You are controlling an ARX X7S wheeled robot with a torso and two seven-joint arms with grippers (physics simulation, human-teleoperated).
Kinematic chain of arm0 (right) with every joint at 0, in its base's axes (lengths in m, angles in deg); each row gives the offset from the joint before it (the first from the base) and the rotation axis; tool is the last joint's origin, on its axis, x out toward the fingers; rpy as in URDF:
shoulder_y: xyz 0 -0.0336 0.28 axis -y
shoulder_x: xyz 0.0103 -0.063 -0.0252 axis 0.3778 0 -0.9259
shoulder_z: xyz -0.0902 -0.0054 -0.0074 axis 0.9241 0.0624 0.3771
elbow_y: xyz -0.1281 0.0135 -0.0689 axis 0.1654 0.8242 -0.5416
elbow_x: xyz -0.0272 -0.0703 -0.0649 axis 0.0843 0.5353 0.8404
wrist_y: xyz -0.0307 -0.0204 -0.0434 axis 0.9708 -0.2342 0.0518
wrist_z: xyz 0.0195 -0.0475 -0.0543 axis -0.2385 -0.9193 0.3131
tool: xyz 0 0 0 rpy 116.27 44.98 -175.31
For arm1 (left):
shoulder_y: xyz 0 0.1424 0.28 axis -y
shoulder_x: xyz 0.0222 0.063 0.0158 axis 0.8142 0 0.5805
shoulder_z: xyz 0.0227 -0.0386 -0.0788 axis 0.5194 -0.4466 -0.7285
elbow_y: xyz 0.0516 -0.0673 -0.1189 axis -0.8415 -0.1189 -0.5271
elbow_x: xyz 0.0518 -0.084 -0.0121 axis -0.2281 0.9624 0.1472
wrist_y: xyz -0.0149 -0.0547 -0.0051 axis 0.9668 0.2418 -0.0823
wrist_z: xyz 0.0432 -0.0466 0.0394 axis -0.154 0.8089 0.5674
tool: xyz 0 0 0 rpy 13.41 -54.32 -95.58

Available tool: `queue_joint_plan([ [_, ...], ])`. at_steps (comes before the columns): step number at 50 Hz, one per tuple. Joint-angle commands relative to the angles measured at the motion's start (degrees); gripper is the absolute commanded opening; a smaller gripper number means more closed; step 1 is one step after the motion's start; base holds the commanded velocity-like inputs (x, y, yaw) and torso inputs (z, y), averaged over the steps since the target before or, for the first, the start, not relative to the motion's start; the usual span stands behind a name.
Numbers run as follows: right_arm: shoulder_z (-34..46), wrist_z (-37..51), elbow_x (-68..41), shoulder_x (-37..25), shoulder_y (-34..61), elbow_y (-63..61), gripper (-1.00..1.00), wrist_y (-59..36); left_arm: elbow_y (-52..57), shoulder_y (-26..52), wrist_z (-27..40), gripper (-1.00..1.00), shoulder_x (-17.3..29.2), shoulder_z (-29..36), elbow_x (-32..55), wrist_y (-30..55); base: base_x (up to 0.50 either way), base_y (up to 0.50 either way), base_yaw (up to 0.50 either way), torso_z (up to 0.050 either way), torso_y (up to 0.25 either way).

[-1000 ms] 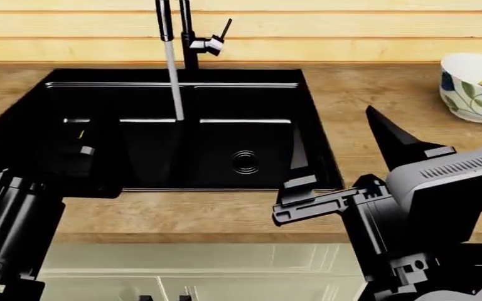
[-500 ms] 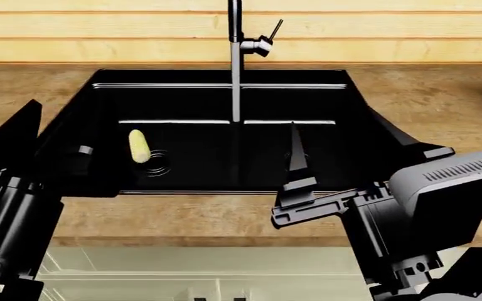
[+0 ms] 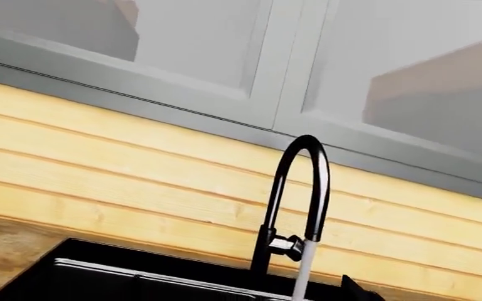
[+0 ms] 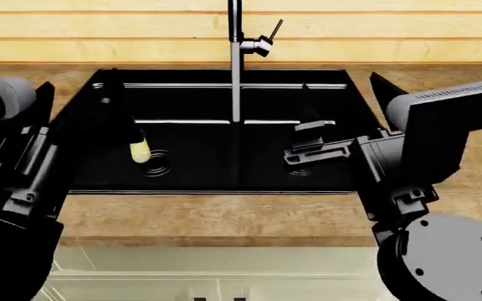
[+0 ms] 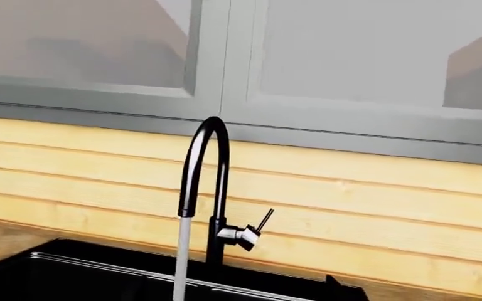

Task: Pick the pears and eggplants from the sink and place them in one bowl. Place the corn in the other bowl. Then turn off the sink faucet.

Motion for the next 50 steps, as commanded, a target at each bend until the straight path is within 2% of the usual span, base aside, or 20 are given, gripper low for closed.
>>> queue_joint_plan([
  [1, -2.01, -11.93, -12.11, 9.05, 14.24, 26.37, 1.0, -9.65, -27.15, 21.08, -1.81, 1.0, -6.49, 9.56, -6.15, 6.33, 0.0, 0.0, 0.0, 0.0, 0.0],
  [8, -0.65, -18.54, -11.33, 17.7, 18.72, 47.26, 1.0, -12.98, -48.9, 31.48, -8.04, 1.0, -12.16, 14.08, -14.99, 2.57, 0.0, 0.0, 0.0, 0.0, 0.0],
  [14, -0.92, -22.11, -11.65, 22.12, 20.35, 59.53, 1.0, -13.49, -59.51, 37.68, -9.08, 1.0, -13.45, 14.57, -17.94, 1.73, 0.0, 0.0, 0.0, 0.0, 0.0],
  [25, 0.26, -23.13, -10.91, 25.54, 21.8, 68.64, 1.0, -15.68, -60.9, 38.78, -8.9, 1.0, -12.27, 13.79, -17.93, 1.93, 0.03, 0.0, 0.0, 0.0, 0.0],
  [38, 0.8, -22.05, -9.96, 25.86, 22.64, 69.0, 1.0, -16.43, -61.17, 38.4, -8.22, 1.0, -11.12, 13.38, -17.95, 2.29, 0.5, 0.0, 0.0, 0.0, 0.0],
  [50, -0.03, -20.32, -10.16, 23.73, 21.77, 65.84, 1.0, -15.56, -58.15, 37.55, -7.27, 1.0, -10.12, 12.72, -16.59, 3.54, 0.5, 0.0, 0.0, 0.0, 0.001],
])
